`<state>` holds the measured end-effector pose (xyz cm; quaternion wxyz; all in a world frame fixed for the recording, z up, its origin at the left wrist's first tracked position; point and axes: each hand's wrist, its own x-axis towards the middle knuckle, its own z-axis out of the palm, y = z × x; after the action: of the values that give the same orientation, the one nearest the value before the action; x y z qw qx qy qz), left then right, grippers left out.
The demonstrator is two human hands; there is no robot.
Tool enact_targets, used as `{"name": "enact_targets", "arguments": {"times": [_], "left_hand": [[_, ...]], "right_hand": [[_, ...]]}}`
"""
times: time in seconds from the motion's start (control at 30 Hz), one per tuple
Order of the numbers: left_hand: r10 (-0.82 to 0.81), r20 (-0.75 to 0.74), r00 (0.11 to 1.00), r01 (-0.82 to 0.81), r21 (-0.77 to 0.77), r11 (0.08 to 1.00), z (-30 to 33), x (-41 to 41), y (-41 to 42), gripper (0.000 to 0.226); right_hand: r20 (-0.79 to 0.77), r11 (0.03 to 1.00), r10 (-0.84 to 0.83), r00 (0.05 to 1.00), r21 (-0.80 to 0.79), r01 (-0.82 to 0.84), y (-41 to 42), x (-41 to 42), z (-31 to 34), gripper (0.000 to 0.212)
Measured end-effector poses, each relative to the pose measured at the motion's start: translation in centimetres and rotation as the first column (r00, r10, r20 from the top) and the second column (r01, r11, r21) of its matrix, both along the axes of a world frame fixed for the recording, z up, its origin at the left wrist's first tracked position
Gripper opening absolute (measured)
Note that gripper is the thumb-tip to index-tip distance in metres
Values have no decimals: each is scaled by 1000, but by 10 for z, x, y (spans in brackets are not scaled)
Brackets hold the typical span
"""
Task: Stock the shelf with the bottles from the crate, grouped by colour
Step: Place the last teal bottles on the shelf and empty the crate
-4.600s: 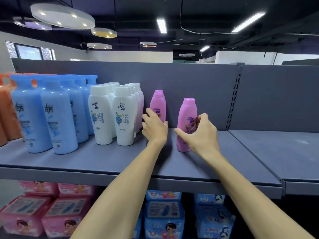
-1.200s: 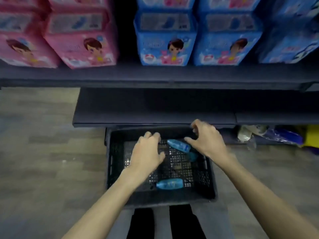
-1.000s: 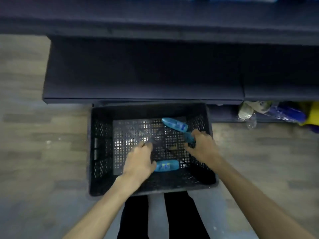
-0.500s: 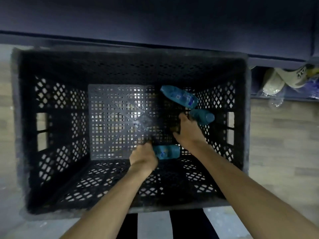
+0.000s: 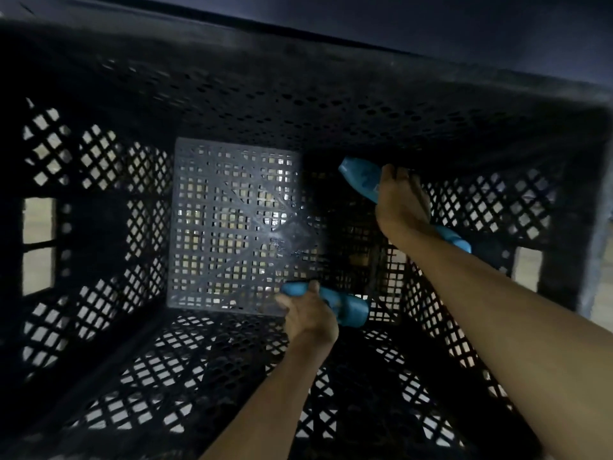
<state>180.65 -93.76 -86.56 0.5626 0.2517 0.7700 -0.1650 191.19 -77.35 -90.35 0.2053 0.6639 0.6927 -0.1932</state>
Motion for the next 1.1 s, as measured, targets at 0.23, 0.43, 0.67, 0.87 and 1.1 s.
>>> {"name": "enact_targets", "arguments": {"times": [0.23, 0.43, 0.67, 0.87, 1.1], "left_hand": [[-83, -94, 992, 105, 264, 959, -11, 11, 25, 47], [-229, -285, 931, 324, 354, 877, -27, -23, 15, 58], [-53, -413, 909, 193, 307, 932, -36, -94, 12, 33], [-15, -390, 921, 215, 475, 853, -40, -119, -5, 73], [131, -366, 922, 4, 345, 939, -37, -135, -11, 65]], "right_hand": [[83, 992, 122, 989, -44, -119, 5, 3, 2, 62], [65, 989, 147, 987, -39, -144, 6, 5, 3, 62], [82, 984, 177, 981, 9, -178, 0, 6, 3, 66], [-21, 975, 211, 977, 74, -209, -7, 2, 6, 62], [-136, 993, 112, 984, 60, -104, -21, -11, 28, 74]]}}
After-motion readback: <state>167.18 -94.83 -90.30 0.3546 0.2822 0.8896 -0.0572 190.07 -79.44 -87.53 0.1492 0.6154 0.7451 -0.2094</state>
